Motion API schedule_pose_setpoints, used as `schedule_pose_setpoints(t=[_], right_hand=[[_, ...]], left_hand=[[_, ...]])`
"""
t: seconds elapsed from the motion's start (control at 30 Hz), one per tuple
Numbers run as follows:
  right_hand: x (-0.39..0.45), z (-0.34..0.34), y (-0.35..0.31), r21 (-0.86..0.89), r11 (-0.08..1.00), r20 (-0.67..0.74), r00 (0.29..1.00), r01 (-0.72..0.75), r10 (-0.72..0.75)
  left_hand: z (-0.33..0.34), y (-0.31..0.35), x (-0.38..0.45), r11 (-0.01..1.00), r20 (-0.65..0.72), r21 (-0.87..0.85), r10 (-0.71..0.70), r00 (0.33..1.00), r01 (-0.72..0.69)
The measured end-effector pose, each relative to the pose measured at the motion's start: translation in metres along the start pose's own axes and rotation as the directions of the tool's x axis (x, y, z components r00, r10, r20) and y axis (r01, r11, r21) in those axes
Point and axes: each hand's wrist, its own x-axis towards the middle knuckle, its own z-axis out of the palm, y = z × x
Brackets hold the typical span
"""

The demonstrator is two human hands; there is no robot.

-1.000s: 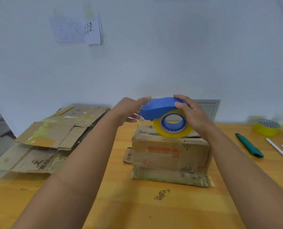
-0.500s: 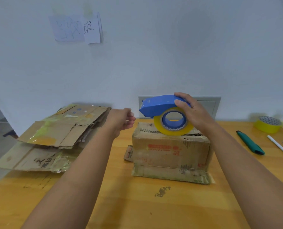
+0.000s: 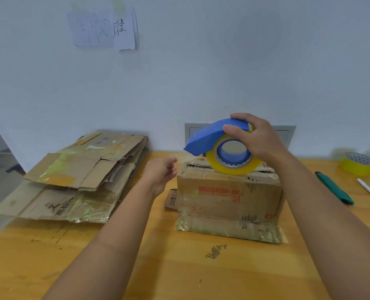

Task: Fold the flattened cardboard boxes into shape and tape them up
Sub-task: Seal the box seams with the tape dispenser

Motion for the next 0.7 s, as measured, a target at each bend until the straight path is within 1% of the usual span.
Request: schedule_pose_setpoints(t=[0.17,0.37,0.43,0.6,0.67,0.7], right_hand=[[0.004,0.004,-0.001,-0.086,0.996,0.031,1.0,0.003,0.0],[0.008,0.01,-0.006,-0.132,0.991,0.049,0.999,0.003,0.004],[0.009,0.012,-0.005,-0.131,0.991,0.058,0.998,-0.004,0.012],[0.009,0.013,-0.002,-0.124,0.992,0.057,0.998,-0.025,0.032],[0.009,0.014,-0.001,-0.123,0.992,0.053,0.998,-0.026,0.032],[0.008,0.014,-0.001,-0.122,0.992,0.049,0.998,-0.026,0.032]], left_hand=[[-0.005,-0.004,0.002,0.994,0.051,-0.091,-0.061,0.997,0.065],[-0.011,-0.004,0.005,0.992,0.056,-0.1,-0.075,0.996,0.08],[-0.012,-0.006,0.007,0.993,0.067,-0.059,-0.095,0.993,0.099],[-0.013,-0.02,0.006,0.986,0.146,0.069,-0.16,0.976,0.151],[-0.012,-0.023,0.006,0.978,0.165,0.164,-0.154,0.974,0.127],[-0.012,-0.023,0.004,0.965,0.164,0.238,-0.147,0.976,0.106]])
